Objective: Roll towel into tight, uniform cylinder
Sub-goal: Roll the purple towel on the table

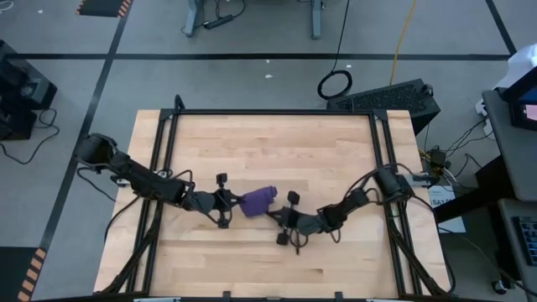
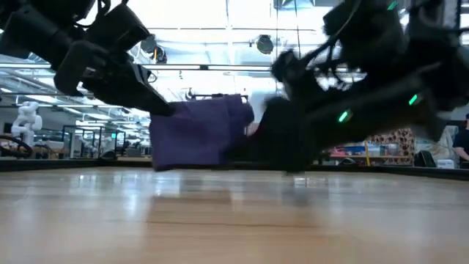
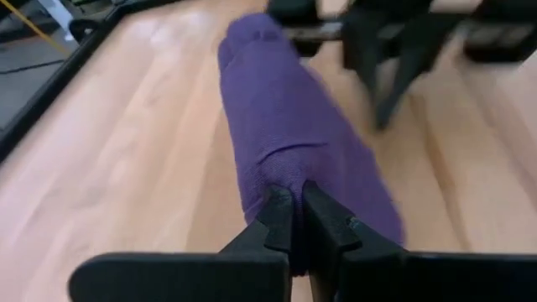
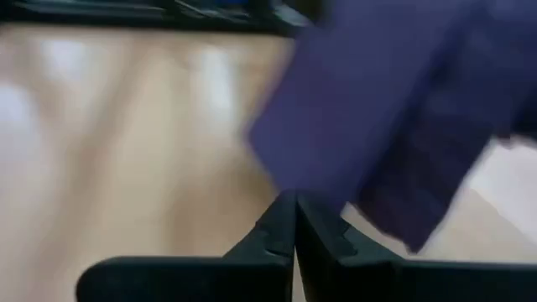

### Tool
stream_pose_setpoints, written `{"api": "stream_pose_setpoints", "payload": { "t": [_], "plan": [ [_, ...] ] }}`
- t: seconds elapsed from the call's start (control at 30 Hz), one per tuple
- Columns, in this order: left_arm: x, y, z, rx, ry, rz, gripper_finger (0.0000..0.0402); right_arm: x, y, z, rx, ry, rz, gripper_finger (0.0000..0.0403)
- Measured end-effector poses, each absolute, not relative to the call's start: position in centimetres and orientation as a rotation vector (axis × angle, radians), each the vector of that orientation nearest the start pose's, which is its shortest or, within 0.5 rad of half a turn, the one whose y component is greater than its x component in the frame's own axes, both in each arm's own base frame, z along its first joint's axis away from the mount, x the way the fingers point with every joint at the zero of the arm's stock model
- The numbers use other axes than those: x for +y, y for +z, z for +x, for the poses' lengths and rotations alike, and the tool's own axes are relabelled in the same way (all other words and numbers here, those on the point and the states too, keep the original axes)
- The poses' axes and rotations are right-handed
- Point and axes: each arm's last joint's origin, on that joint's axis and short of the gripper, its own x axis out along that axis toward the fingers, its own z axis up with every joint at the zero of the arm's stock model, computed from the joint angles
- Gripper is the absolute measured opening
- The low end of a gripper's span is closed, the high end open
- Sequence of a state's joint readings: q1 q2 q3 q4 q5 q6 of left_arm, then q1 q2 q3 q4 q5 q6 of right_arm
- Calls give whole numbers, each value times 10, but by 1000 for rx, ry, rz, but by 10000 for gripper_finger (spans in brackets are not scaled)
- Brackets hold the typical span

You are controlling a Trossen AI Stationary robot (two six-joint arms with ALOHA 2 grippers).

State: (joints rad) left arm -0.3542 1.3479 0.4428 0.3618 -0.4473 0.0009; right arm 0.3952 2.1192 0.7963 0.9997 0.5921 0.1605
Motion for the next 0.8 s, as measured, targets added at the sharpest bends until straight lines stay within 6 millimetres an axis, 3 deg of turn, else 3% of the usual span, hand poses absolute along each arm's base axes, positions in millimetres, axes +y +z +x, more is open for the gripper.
{"api": "stream_pose_setpoints", "payload": {
  "t": [0.2, 0.53, 0.8],
  "plan": [
    [-82, 147, 231, 524, 28, 142, 12, 110, 52, 353, 294, -377, 13, 0],
    [-92, 120, 235, 593, 22, 78, 12, 108, 49, 355, 305, -392, 29, 0],
    [-98, 124, 243, 516, -92, -42, 12, 108, 45, 353, 352, -407, 44, 0]
  ]
}}
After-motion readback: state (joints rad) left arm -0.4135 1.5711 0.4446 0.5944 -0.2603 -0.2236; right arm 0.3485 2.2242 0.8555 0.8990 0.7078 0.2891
